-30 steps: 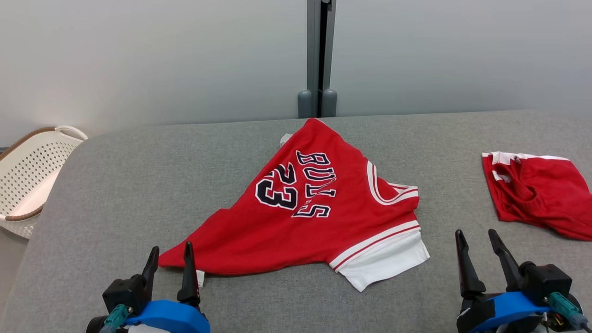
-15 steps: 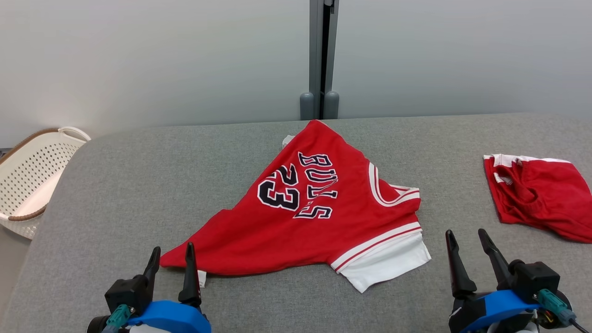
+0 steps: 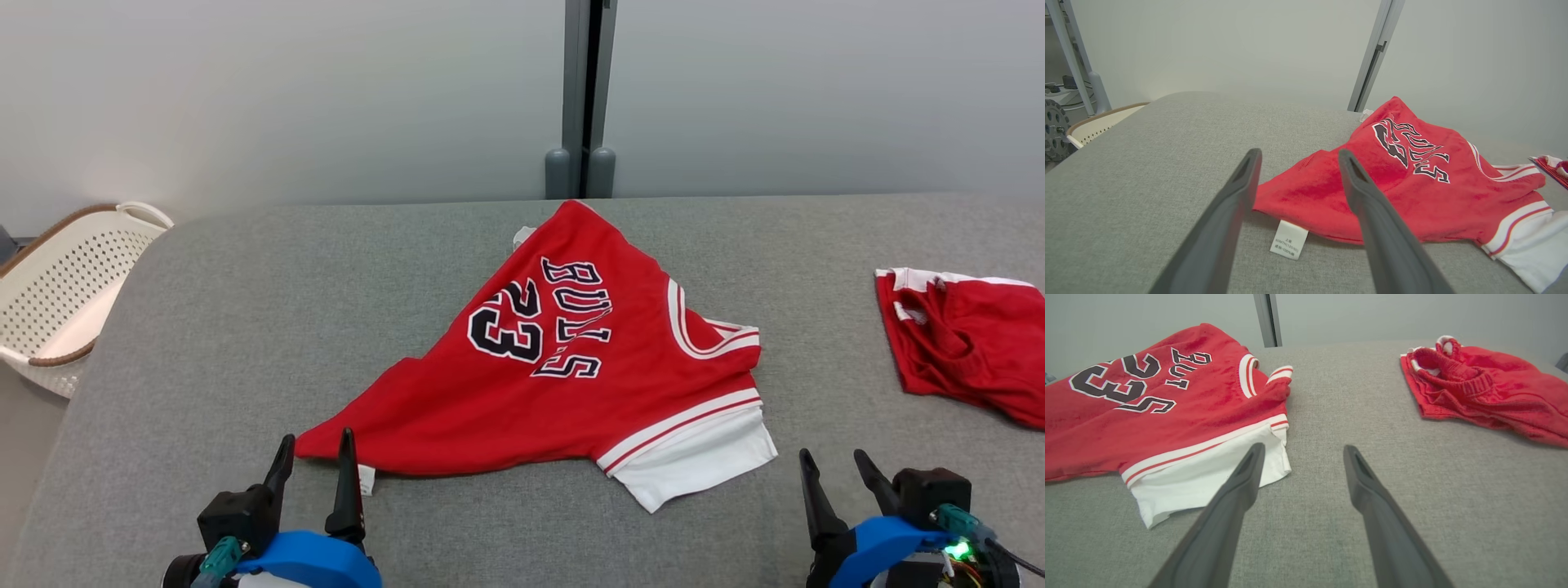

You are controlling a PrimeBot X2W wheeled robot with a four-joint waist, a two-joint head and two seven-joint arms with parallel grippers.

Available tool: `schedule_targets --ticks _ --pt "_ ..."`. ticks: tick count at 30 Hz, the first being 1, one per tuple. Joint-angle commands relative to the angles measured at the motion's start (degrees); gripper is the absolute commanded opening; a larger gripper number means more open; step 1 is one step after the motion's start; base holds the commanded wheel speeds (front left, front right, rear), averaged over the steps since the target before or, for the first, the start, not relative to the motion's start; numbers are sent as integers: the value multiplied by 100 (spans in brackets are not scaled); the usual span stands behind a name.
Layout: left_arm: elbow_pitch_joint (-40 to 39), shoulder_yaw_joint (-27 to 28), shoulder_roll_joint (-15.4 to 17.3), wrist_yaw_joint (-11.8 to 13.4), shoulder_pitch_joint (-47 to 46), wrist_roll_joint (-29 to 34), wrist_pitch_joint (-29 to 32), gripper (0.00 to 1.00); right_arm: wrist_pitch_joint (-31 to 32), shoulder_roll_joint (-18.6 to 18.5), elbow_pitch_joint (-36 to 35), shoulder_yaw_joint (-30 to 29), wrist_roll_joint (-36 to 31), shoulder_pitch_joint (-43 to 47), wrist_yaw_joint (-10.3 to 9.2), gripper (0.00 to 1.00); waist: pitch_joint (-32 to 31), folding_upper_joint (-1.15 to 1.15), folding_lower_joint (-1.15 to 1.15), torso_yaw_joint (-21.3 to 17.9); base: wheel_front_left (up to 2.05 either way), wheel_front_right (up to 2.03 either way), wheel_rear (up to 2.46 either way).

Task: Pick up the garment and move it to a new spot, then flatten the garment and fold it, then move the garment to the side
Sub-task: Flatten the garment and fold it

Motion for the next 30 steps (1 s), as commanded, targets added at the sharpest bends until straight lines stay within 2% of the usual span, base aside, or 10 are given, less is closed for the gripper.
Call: schedule_targets --ticks 1,15,16,17,19,20,21,25,30 --pt "-10 -12 -6 -22 -43 14 -27 100 42 -2 142 -53 -99 -173 3 100 80 0 0 73 0 0 0" --pt "-113 6 -12 -11 -275 37 -26 100 320 -4 1995 -487 -637 -1435 3 100 694 0 0 527 0 0 0" --pt "-111 13 -13 -11 -279 38 -26 100 309 -5 2109 -473 -601 -1505 3 88 702 0 0 538 0 0 0" --pt "-111 21 -14 -9 -286 39 -27 100 290 -3 2222 -433 -540 -1558 3 55 706 0 0 544 0 0 0" --pt "-118 45 -16 0 -287 35 -26 100 210 5 2375 -374 -498 -1602 3 27 700 0 0 536 0 0 0" --pt "-119 56 -16 4 -276 31 -26 100 142 1 2413 -379 -507 -1615 3 3 691 0 0 525 0 0 0" --pt "-124 66 -16 3 -265 27 -26 100 69 0 2433 -391 -448 -1627 3 0 682 0 0 511 0 0 0" --pt "-37 47 -24 -53 -196 -56 -2 100 -217 -8 2331 -449 -308 -1543 2 0 625 0 0 399 0 0 0" --pt "131 5 -50 -108 -122 -239 315 100 -394 -8 1808 -628 -257 -1235 2 0 564 0 0 247 0 0 0"
